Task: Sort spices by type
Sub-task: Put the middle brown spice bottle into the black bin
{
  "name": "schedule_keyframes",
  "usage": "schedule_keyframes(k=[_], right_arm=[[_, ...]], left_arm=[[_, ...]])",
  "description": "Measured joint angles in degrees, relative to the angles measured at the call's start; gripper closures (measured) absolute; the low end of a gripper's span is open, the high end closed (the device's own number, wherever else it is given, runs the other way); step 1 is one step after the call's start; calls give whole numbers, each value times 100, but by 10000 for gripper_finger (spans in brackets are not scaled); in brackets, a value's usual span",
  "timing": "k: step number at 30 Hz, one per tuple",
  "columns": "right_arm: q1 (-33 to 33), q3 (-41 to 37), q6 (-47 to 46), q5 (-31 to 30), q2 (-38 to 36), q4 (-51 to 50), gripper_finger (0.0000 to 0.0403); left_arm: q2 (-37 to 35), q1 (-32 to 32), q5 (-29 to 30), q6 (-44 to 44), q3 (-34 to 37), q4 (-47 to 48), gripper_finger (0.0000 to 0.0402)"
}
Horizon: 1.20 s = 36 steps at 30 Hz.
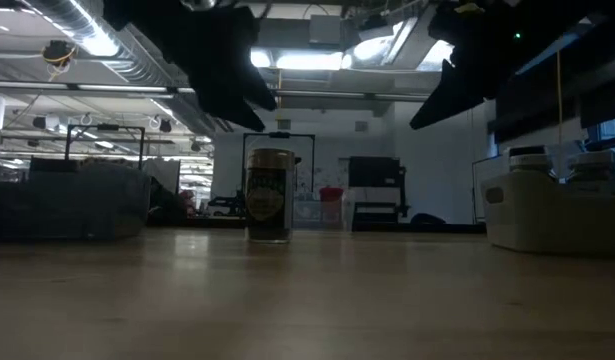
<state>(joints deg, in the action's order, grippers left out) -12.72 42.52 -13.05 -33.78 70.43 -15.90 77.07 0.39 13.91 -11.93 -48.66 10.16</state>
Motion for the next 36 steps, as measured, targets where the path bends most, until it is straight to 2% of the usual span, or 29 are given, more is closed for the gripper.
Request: schedule_keyframes(k=[5, 15, 32, 36], right_arm=[[0, 0, 1, 35, 0, -9, 89], [0, 0, 108, 35, 0, 23, 89], [0, 0, 118, 35, -2, 129, 89], [0, 0, 119, 35, -2, 128, 89]], left_arm=[[204, 203, 2, 145, 0, -360, 4], [279, 211, 11, 61, 2, -363, 6], [1178, 196, 24, 217, 4, -581, 6], [1238, 196, 22, 217, 4, -665, 28]])
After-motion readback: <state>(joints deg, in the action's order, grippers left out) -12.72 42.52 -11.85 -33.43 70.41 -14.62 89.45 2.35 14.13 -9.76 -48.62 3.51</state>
